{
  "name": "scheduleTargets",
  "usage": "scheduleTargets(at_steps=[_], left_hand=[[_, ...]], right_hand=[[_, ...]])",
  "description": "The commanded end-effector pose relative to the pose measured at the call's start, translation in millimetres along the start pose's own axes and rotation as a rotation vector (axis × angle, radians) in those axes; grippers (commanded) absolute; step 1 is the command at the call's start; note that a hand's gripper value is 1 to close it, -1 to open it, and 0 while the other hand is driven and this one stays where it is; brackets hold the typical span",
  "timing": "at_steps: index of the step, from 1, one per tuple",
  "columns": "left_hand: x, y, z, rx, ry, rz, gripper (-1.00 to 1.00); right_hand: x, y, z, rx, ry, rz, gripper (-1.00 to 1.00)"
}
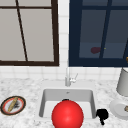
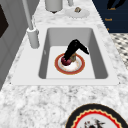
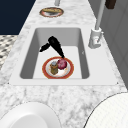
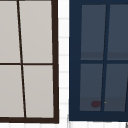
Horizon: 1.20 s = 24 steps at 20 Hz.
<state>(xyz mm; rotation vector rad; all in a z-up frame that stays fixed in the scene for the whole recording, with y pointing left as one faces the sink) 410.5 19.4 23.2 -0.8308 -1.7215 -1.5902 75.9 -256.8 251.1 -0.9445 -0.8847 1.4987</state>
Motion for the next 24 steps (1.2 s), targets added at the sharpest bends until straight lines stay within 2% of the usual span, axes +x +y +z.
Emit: scheduleTargets(at_steps=[1,4,5,7,11,16,18,19,20,22,24], left_hand=[[-6,9,2,0.003,-0.009,0.035,-1.00],[-15,21,12,-0.033,-0.036,0.033,-1.00],[-14,20,8,-0.020,-0.019,0.012,-1.00],[-16,21,9,-0.004,-0.007,0.004,-1.00],[-17,24,17,0.010,-0.021,-0.040,-1.00],[-14,26,34,-0.019,-0.028,-0.024,-1.00],[-15,27,42,-0.017,-0.025,-0.023,-1.00],[-14,27,42,0.000,-0.012,-0.005,-1.00],[-13,24,34,0.003,-0.009,-0.010,-1.00],[-13,23,39,0.002,-0.006,0.002,-1.00],[-9,27,43,0.004,-0.008,-0.003,-1.00]], right_hand=[[0,0,0,0.000,0.000,0.000,0.00],[0,0,0,0.000,0.000,0.000,0.00],[0,0,0,0.000,0.000,0.000,0.00],[0,0,0,0.000,0.000,0.000,0.00],[0,0,0,0.000,0.000,0.000,0.00],[0,0,0,0.000,0.000,0.000,0.00],[0,0,0,0.000,0.000,0.000,0.00],[0,0,0,0.000,0.000,0.000,0.00],[0,0,0,0.000,0.000,0.000,0.00],[0,0,0,0.000,0.000,0.000,0.00],[0,0,0,0.000,0.000,0.000,0.00]])
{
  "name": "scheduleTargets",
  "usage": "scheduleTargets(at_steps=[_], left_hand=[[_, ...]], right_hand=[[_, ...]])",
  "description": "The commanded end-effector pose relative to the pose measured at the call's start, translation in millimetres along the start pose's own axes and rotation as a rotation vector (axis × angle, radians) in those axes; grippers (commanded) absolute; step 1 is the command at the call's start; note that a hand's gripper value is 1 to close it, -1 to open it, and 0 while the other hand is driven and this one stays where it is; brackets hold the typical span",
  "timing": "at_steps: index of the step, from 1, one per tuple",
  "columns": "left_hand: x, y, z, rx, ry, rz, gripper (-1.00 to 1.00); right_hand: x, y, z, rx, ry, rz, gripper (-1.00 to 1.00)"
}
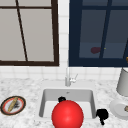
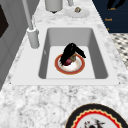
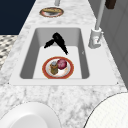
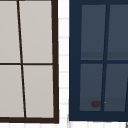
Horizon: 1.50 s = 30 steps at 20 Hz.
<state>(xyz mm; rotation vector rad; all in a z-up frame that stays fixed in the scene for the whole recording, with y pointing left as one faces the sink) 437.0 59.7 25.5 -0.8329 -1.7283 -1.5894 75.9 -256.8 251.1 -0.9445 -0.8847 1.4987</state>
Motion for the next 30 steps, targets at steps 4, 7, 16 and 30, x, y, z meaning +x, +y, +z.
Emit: scheduleTargets(at_steps=[4,7,16,30], left_hand=[[24,17,30,0.000,-0.039,-0.038,-1.00],[40,30,51,0.009,-0.025,-0.051,-1.00],[72,48,105,0.018,-0.022,-0.123,-1.00],[118,23,169,0.028,-0.038,-0.301,-1.00]], right_hand=[[0,0,0,0.000,0.000,0.000,0.00],[0,0,0,0.000,0.000,0.000,0.00],[0,0,0,0.000,0.000,0.000,0.00],[0,0,0,0.000,0.000,0.000,0.00]])
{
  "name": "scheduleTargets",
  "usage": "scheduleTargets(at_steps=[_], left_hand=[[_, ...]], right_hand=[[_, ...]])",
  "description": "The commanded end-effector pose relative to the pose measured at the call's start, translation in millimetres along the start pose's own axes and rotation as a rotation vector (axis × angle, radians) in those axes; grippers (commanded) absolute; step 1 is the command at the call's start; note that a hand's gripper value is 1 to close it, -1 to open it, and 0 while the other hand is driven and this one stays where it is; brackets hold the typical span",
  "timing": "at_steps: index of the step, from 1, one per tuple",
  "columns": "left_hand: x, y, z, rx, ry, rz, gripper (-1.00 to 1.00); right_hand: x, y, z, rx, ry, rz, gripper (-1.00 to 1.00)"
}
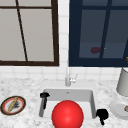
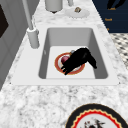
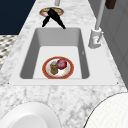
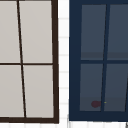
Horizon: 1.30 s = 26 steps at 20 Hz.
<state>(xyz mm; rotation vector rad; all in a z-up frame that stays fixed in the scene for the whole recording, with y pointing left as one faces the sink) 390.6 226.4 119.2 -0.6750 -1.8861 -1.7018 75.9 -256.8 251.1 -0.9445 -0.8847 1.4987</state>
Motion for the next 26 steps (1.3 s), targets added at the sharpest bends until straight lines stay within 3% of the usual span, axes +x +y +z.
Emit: scheduleTargets(at_steps=[1,8,19,22,26], left_hand=[[17,-6,11,0.014,-0.025,-0.105,-1.00],[65,-18,20,0.004,-0.009,-0.164,-1.00],[144,-67,25,0.006,-0.006,-0.174,-1.00],[133,-57,24,0.011,-0.004,-0.129,-1.00],[138,-63,19,-0.001,0.005,-0.133,-1.00]], right_hand=[[0,0,0,0.000,0.000,0.000,0.00],[0,0,0,0.000,0.000,0.000,0.00],[0,0,0,0.000,0.000,0.000,0.00],[0,0,0,0.000,0.000,0.000,0.00],[0,0,0,0.000,0.000,0.000,0.00]])
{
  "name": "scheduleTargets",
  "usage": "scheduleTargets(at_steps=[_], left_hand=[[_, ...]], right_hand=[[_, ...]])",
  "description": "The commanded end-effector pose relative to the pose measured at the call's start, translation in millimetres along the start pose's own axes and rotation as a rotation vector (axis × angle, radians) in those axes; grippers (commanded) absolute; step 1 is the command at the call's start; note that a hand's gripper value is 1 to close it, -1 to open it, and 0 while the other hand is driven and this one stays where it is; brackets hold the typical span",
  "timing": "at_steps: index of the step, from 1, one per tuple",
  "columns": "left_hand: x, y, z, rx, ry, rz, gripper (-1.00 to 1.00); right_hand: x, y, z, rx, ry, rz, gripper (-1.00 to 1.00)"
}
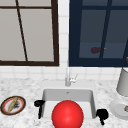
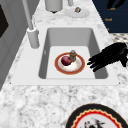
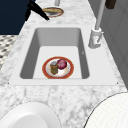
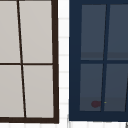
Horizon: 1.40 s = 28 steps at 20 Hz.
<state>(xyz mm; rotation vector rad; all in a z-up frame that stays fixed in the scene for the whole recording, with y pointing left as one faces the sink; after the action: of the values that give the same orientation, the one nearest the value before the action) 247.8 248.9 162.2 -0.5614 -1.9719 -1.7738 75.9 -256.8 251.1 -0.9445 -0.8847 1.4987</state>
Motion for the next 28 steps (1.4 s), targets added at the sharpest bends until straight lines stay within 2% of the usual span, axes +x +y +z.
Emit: scheduleTargets(at_steps=[1,3,7,10,13,15,17,20,23,25,27,28], left_hand=[[0,-1,-13,-0.021,0.014,-0.001,-1.00],[1,-2,-27,-0.038,0.032,-0.002,-1.00],[-3,-3,-50,-0.045,0.041,-0.003,-1.00],[-11,0,-69,-0.047,0.046,0.015,-1.00],[-20,5,-86,-0.050,0.049,0.017,-1.00],[-27,9,-94,-0.057,0.038,0.014,-1.00],[-38,15,-103,-0.057,0.041,0.009,-1.00],[-62,21,-114,-0.052,0.051,0.019,-1.00],[-84,14,-130,-0.046,0.050,0.040,-1.00],[-94,6,-141,-0.062,0.062,0.042,-1.00],[-93,-5,-152,-0.075,0.073,0.056,-1.00],[-95,-8,-156,-0.085,0.080,0.046,-1.00]], right_hand=[[0,0,0,0.000,0.000,0.000,0.00],[0,0,0,0.000,0.000,0.000,0.00],[0,0,0,0.000,0.000,0.000,0.00],[0,0,0,0.000,0.000,0.000,0.00],[0,0,0,0.000,0.000,0.000,0.00],[0,0,0,0.000,0.000,0.000,0.00],[0,0,0,0.000,0.000,0.000,0.00],[0,0,0,0.000,0.000,0.000,0.00],[0,0,0,0.000,0.000,0.000,0.00],[0,0,0,0.000,0.000,0.000,0.00],[0,0,0,0.000,0.000,0.000,0.00],[0,0,0,0.000,0.000,0.000,0.00]])
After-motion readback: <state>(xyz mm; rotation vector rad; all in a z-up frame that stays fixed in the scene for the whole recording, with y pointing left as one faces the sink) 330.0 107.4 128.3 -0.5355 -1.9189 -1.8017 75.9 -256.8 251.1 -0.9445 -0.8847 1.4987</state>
